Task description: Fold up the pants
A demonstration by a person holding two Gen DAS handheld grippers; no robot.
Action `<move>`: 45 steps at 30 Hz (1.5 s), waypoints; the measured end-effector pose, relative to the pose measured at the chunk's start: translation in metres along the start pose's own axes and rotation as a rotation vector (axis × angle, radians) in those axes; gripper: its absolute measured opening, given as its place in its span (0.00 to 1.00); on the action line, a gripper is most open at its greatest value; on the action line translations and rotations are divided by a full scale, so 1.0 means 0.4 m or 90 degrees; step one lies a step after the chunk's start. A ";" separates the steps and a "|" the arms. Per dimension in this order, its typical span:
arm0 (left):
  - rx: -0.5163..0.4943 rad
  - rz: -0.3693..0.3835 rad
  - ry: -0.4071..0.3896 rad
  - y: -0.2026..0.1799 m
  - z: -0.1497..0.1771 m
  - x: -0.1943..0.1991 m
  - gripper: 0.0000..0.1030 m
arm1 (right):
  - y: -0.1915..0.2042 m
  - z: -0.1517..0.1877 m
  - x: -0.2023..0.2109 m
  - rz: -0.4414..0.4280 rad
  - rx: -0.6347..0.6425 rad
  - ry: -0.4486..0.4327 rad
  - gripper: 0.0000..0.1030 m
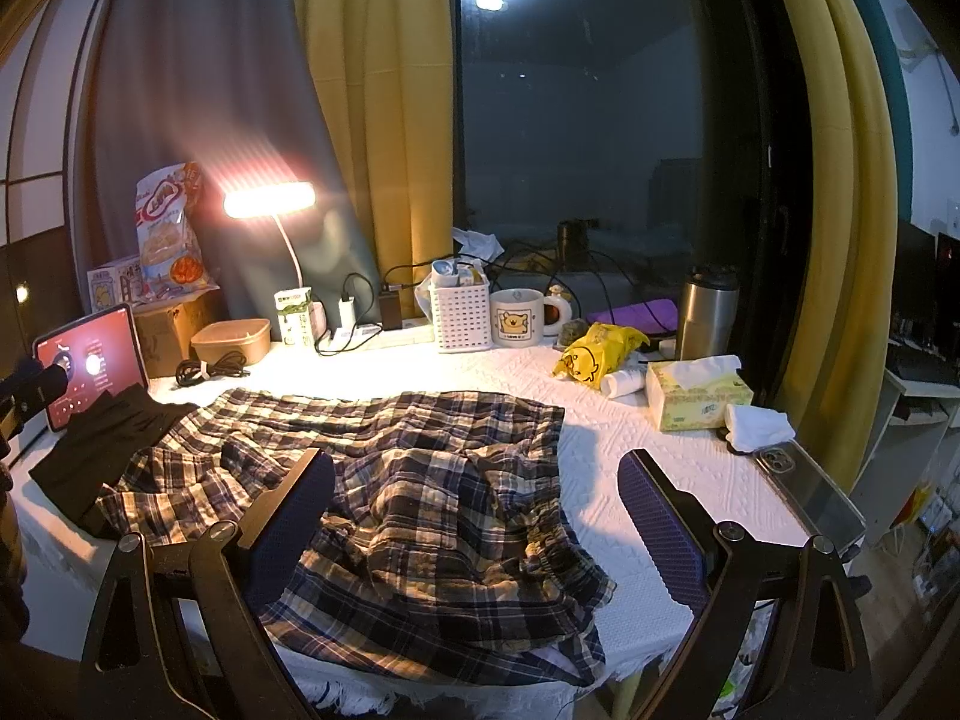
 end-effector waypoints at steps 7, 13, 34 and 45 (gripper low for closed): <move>-0.002 -0.002 -0.002 0.000 0.000 0.002 0.99 | -0.001 -0.002 0.001 0.000 0.001 0.000 0.94; -0.007 -0.002 -0.001 -0.001 0.000 0.002 0.99 | 0.001 -0.006 0.002 -0.001 0.001 -0.001 0.94; -0.014 -0.002 -0.002 -0.005 0.002 0.004 0.99 | 0.009 -0.003 0.004 -0.003 0.004 -0.003 0.94; -0.014 0.000 -0.003 -0.009 0.001 0.005 0.99 | 0.010 -0.004 0.004 -0.002 0.004 -0.004 0.94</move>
Point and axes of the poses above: each gripper's, at about its wrist camera, not at the fingertips, and x roughly against the way its jaws point, y to its left, z to its underside, the point moved 6 cm from there along -x, roughly the way its jaws point, and after that the axes turned 14 degrees about z, right-handed, at the moved point
